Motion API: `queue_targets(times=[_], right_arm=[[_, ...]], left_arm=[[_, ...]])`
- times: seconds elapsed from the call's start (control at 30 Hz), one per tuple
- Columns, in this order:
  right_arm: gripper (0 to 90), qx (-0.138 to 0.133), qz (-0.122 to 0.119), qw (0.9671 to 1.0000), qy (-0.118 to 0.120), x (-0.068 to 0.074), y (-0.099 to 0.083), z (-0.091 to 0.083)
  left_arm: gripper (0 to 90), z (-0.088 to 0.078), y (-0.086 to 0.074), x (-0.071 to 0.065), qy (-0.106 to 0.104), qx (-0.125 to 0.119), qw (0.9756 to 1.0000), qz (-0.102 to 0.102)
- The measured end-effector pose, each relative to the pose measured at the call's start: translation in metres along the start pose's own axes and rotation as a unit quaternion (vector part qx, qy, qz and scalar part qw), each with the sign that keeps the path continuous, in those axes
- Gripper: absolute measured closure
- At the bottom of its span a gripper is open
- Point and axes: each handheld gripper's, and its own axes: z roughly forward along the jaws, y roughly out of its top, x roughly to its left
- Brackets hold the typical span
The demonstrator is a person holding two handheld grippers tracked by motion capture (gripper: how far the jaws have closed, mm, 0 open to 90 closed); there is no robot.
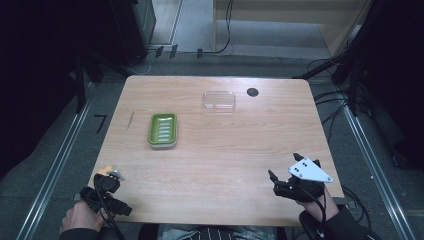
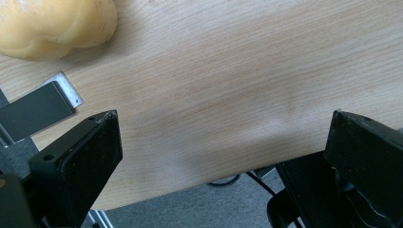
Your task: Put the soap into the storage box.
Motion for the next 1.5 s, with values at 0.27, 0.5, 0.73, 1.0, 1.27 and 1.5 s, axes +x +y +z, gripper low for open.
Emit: queue_targets(times=[0.27, 0.5, 0.73, 1.0, 1.27, 1.5], right_arm=[[13.7, 0.001, 0.001, 1.0000, -0.001, 0.000, 0.000, 0.000], [13.7, 0.000, 0.000, 1.0000, 0.000, 0.000, 0.000, 0.000], [13.7, 0.001, 0.001, 1.0000, 0.000, 0.000, 0.000, 0.000], [13.7, 0.002, -0.001, 1.0000, 0.000, 0.000, 0.000, 0.000], [13.7, 0.002, -0.001, 1.0000, 0.000, 0.000, 0.000, 0.000], [13.7, 0.005, 0.000, 1.0000, 0.001, 0.000, -0.001, 0.000]], left_arm=[[0.0, -0.001, 0.002, -0.001, -0.002, -0.009, 0.9999, 0.008], [0.0, -0.002, 0.005, -0.002, 0.003, -0.012, 0.9998, 0.014], [0.0, -0.004, 0.009, 0.000, 0.008, -0.026, 0.9995, 0.016], [0.0, -0.007, 0.015, 0.006, 0.007, -0.038, 0.9992, 0.009], [0.0, -0.009, 0.027, 0.019, 0.004, -0.054, 0.9985, -0.009], [0.0, -0.008, 0.032, 0.040, 0.008, -0.064, 0.9971, -0.040]])
